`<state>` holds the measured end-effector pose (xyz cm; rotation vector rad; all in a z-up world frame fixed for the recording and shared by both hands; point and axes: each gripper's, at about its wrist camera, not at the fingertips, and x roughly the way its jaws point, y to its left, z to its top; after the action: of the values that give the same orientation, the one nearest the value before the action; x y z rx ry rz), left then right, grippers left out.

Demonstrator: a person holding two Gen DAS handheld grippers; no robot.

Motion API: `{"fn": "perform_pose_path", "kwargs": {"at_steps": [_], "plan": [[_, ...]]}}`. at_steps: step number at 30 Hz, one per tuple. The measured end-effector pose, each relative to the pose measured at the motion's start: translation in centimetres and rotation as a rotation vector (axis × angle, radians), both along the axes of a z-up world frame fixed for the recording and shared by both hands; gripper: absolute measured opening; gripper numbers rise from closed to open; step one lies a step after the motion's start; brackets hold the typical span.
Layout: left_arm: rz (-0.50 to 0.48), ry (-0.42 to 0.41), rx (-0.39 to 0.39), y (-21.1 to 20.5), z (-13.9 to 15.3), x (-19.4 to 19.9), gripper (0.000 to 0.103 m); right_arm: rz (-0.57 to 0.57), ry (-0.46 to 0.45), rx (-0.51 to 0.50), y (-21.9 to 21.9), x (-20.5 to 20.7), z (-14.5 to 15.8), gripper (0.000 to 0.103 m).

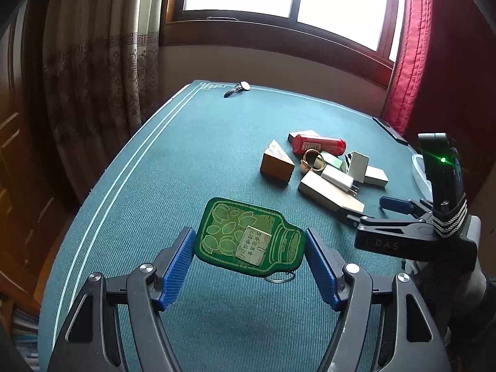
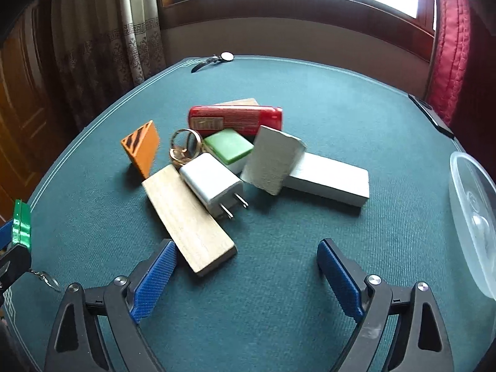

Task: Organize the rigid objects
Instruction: 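Grasp the light wooden block with the right gripper while the left gripper holds the keychain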

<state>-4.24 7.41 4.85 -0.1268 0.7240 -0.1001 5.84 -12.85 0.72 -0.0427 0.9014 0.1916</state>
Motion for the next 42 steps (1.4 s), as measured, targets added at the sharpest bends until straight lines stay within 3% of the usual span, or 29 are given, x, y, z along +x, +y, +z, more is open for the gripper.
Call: {"fn": "perform_pose_path", "kwargs": {"at_steps": [9,14,18,23,31,35,42], "plan": [[-0.019,0.008,0.002,-0.5,-0.4,0.1,0.071,-0.169,0.000,0.039,-5.7,-0.4,0.4,0.094],[-0.016,0.010,0.002,-0.5,-0.4,0.0,0.072,-0.057,0.019,0.143,-2.7,-1.3,1.3,0.097],[-0.011,0.003,-0.002,-0.1,-0.3,-0.1,0.071,0.026,0.013,0.135,1.1,-1.2,1.4,0.102],[0.010,-0.005,-0.012,0.7,-0.1,-0.2,0.072,0.022,0.024,0.065,3.6,0.6,0.7,0.102],[0.030,0.008,-0.026,1.4,-0.4,0.0,0.071,0.001,0.021,-0.040,4.9,1.7,-0.1,0.102],[0.026,0.015,-0.019,1.1,-0.6,0.1,0.072,0.003,0.008,-0.046,4.8,1.8,0.0,0.094],[0.030,0.026,-0.005,0.6,-0.8,-0.1,0.072,0.037,-0.003,-0.018,3.1,-0.6,-0.1,0.094]]}}
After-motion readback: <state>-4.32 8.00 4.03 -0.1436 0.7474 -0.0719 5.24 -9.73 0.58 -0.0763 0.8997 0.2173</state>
